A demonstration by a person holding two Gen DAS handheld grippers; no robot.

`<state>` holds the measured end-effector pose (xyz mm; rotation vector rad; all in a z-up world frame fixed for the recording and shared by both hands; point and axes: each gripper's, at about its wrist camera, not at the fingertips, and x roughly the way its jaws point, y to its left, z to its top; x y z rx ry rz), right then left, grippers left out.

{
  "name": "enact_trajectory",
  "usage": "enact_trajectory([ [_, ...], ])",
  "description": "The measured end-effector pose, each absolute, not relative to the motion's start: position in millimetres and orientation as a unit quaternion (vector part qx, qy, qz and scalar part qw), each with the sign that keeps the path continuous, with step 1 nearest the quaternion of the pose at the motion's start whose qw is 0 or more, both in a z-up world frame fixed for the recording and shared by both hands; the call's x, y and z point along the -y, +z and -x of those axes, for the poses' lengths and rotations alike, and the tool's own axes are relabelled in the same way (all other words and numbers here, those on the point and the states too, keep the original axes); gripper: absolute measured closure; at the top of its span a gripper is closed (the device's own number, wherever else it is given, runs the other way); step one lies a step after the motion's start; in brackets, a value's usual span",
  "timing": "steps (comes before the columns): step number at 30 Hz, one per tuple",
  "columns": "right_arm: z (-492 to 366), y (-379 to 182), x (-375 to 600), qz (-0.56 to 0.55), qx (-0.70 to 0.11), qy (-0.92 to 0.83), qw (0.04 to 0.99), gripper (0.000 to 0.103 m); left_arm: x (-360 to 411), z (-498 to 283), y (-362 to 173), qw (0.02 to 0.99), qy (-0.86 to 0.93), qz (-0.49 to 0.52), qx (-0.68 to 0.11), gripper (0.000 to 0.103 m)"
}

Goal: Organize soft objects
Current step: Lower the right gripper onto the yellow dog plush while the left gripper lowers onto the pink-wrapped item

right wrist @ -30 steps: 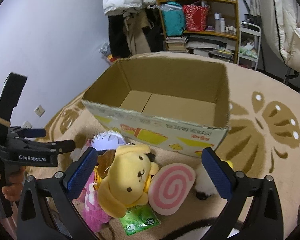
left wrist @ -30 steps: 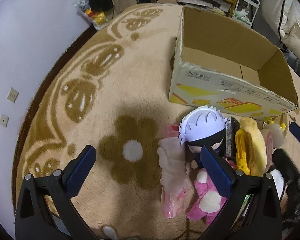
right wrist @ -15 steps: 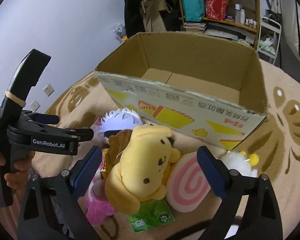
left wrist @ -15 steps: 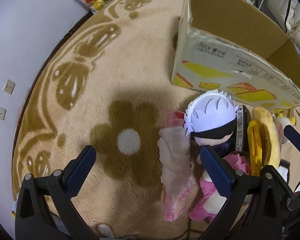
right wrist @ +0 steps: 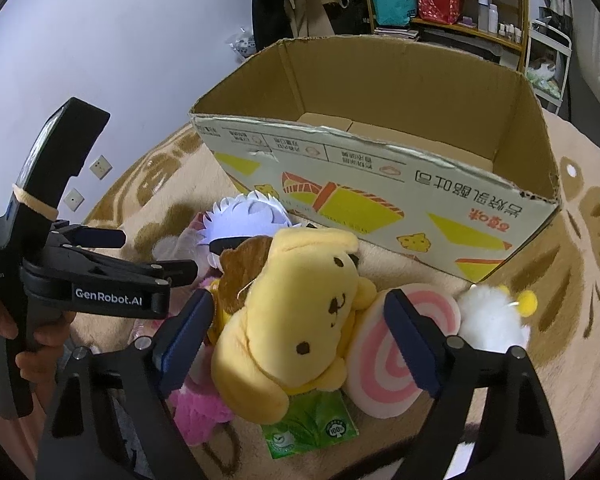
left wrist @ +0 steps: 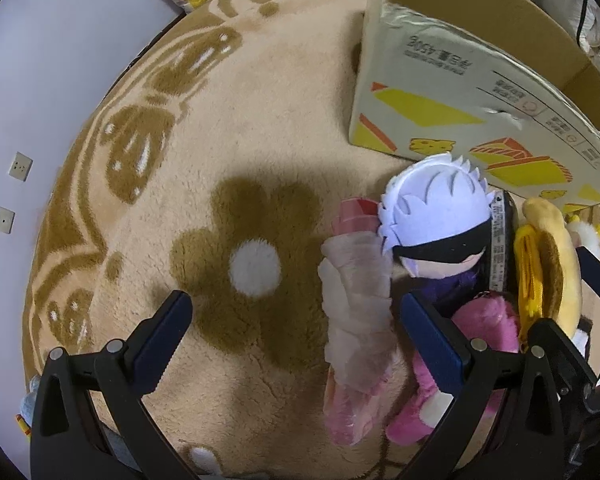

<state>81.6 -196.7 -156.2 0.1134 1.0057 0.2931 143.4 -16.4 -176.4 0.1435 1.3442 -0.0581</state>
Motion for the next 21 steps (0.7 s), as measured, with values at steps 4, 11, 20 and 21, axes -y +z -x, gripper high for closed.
enact_trajectory([
  [4,-82.1,-160.2,199.4,-0.061,-0.484,0.132,0.863,0.012,11.7,-145.9,-179.1,0.778,-0.022,-0.06,-0.626,0.0],
  [11,-82.6,-161.8,202.6,-0.07,-0.485,0.132,0.862,0.013,9.7,-148.3,-185.1,0.769,-0.024,-0.07,-0.635,0.008],
  [20,-81.4,-161.0,202.4,-0.073,-0.482,0.142,0.861,0.03,5.5,-151.5,-192.1,0.761,-0.051,-0.048,-0.645,0.042],
  [21,-81.1,-160.4,201.2,-0.075,-0.482,0.148,0.86,0.04,5.7,-151.3,-191.9,0.76,-0.057,-0.043,-0.645,0.045],
])
